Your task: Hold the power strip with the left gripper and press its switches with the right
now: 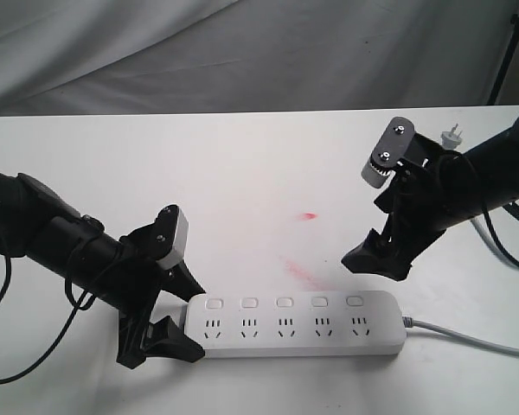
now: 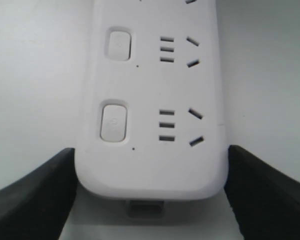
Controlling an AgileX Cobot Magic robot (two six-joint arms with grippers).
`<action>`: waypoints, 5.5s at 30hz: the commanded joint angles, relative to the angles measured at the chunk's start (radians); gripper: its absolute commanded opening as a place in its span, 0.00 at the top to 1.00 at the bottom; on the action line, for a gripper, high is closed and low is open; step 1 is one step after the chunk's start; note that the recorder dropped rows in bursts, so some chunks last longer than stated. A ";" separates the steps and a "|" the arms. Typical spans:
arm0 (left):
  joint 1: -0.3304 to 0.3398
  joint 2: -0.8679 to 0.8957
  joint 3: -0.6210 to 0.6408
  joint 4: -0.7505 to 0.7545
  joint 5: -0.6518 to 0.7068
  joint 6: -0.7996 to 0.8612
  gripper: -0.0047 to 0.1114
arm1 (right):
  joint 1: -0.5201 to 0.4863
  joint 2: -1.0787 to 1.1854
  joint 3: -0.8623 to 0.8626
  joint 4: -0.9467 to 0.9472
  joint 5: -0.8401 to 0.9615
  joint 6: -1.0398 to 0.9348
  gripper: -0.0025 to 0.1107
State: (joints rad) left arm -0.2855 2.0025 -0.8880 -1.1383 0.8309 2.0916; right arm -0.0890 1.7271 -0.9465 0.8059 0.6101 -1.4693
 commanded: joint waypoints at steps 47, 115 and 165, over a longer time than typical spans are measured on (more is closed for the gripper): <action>-0.005 -0.001 -0.003 -0.005 -0.001 0.003 0.48 | -0.001 -0.281 0.002 0.348 0.145 0.096 0.98; -0.005 -0.001 -0.003 -0.005 -0.001 0.003 0.48 | -0.042 -0.767 0.002 0.300 -0.291 0.554 0.98; -0.005 -0.001 -0.003 -0.005 -0.001 0.003 0.48 | -0.131 -1.357 0.426 -0.673 -0.164 1.455 0.98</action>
State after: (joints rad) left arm -0.2855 2.0025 -0.8880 -1.1383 0.8309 2.0916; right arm -0.2119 0.4190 -0.5816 0.1256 0.5050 -0.0185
